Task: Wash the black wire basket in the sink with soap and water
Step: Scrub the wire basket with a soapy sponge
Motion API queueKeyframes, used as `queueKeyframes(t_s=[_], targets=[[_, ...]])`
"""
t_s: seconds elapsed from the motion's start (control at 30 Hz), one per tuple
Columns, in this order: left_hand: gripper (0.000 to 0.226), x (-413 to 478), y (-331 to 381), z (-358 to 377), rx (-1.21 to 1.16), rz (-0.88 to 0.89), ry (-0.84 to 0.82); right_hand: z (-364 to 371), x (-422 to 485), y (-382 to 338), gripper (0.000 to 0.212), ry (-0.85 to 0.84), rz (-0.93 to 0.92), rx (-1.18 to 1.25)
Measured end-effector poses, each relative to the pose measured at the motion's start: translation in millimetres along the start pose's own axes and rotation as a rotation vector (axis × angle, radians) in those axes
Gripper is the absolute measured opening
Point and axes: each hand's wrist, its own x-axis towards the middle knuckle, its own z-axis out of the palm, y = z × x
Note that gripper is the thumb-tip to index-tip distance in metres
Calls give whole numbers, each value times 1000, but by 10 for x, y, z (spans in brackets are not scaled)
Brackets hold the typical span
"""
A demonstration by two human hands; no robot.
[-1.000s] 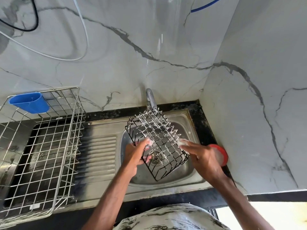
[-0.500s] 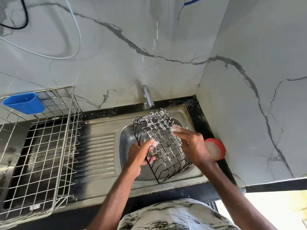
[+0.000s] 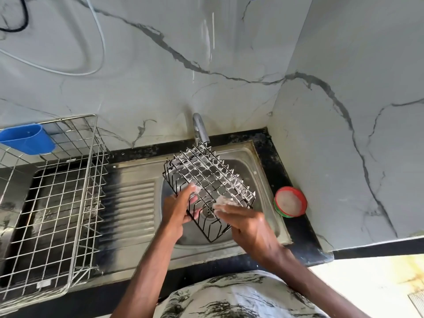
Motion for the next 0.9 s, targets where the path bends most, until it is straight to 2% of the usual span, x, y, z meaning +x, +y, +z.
queueKeyframes(t_s=[0.13,0.2,0.3,0.37,0.5,0.57,0.63,0.7,0.8,0.9], targets=[[17,-19,-2,3,18,-5,6,107,-8,-156,43,-100,-174,-8],[18,-2,-7,-8,12,-2,8,101,17,-163,45,-128,-194,12],[18,18,-17,-26,-11,-5,4,-5,120,27,59,-106,-138,49],[25,21,-20,-36,-16,-31,18,-118,206,226,63,-63,-46,44],[40,2,-19,-23,8,-45,30,-268,296,446,56,56,114,9],[34,-22,-5,-5,2,-39,46,-241,290,354,52,56,114,-13],[21,-26,1,-3,-22,-42,63,-173,255,209,52,23,64,-2],[19,-50,15,7,-34,-51,52,-119,234,38,53,-43,-6,54],[28,-82,-25,42,23,-53,27,1,310,-119,55,-160,-131,70],[36,-123,-30,74,43,-64,40,99,500,-90,57,-223,-101,60]])
